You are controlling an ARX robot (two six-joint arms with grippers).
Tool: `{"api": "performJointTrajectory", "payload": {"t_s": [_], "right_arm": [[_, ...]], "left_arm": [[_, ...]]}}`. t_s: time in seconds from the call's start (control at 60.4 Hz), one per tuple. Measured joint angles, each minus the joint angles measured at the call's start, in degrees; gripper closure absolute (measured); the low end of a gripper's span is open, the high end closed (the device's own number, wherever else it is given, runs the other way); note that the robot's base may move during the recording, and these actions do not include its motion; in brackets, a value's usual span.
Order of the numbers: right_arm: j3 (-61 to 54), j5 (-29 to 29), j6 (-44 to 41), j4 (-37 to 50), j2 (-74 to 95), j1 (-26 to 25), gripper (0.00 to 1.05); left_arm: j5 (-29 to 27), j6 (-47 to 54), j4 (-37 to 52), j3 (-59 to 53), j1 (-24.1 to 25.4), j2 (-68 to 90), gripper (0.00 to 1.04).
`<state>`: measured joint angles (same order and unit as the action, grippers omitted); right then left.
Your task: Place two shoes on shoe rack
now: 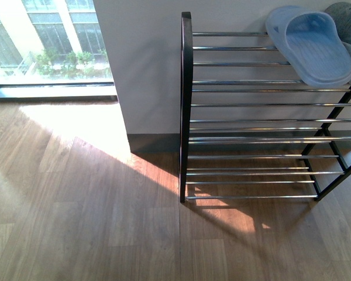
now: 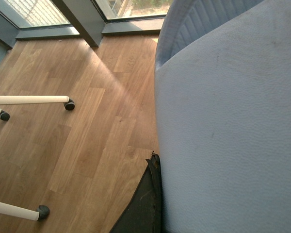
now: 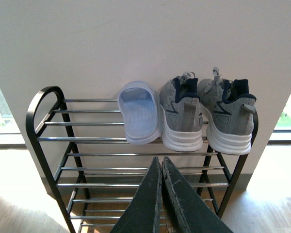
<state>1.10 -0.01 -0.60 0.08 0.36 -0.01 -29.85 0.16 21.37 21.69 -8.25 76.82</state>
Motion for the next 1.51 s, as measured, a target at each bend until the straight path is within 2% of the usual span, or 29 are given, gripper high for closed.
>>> {"api": "performJointTrajectory", "payload": {"t_s": [0.132,0.265,0.331,0.414,0.48,0.563,0.613,0.762,0.878,1.027,1.308,1.374,1.507], "right_arm": [[0.0,0.0,0.0,0.0,0.0,0.0,0.65],[0.0,-0.2,0.0,0.0,-0.1,0.0,0.39],[0.0,-0.1,0.0,0.0,-0.1,0.0,0.21],[0.0,-0.1,0.0,0.0,0.0,0.0,0.08],[0.0,0.2,0.0,-0.1,-0.1,0.0,0.09],[0.0,0.4,0.1,-0.1,-0.2,0.0,0.09],[0.0,0.2,0.1,-0.1,-0.2,0.0,0.09],[0.0,0.1,0.2,-0.1,-0.2,0.0,0.09],[0.0,0.1,0.2,-0.1,-0.2,0.0,0.09],[0.0,0.1,0.2,-0.1,-0.2,0.0,0.09],[0.0,0.1,0.2,-0.1,-0.2,0.0,0.09],[0.0,0.1,0.2,-0.1,-0.2,0.0,0.09],[0.0,0.1,0.2,-0.1,-0.2,0.0,0.09]], "left_arm": [[0.0,0.0,0.0,0.0,0.0,0.0,1.03],[-0.2,0.0,0.0,0.0,0.1,0.0,1.03],[-0.1,0.0,0.0,0.0,0.1,0.0,1.03],[-0.2,0.0,0.0,0.0,0.1,0.0,1.03],[-0.2,-0.9,1.3,-0.2,-0.4,0.4,1.03],[-0.6,-7.1,12.8,2.5,-5.5,5.2,1.03],[-0.2,-8.9,13.0,6.9,-8.1,8.1,1.03],[1.6,-9.7,7.3,25.6,-15.1,19.1,1.03],[4.0,-10.0,0.1,39.9,-18.0,29.1,1.03],[4.8,-9.9,-8.3,55.3,-19.7,41.6,1.03],[4.8,-10.4,-19.6,74.3,-20.1,56.6,1.03],[5.7,-10.7,-20.0,77.7,-20.3,59.0,0.92],[7.3,-11.3,-18.4,77.6,-21.2,58.2,0.7]]}}
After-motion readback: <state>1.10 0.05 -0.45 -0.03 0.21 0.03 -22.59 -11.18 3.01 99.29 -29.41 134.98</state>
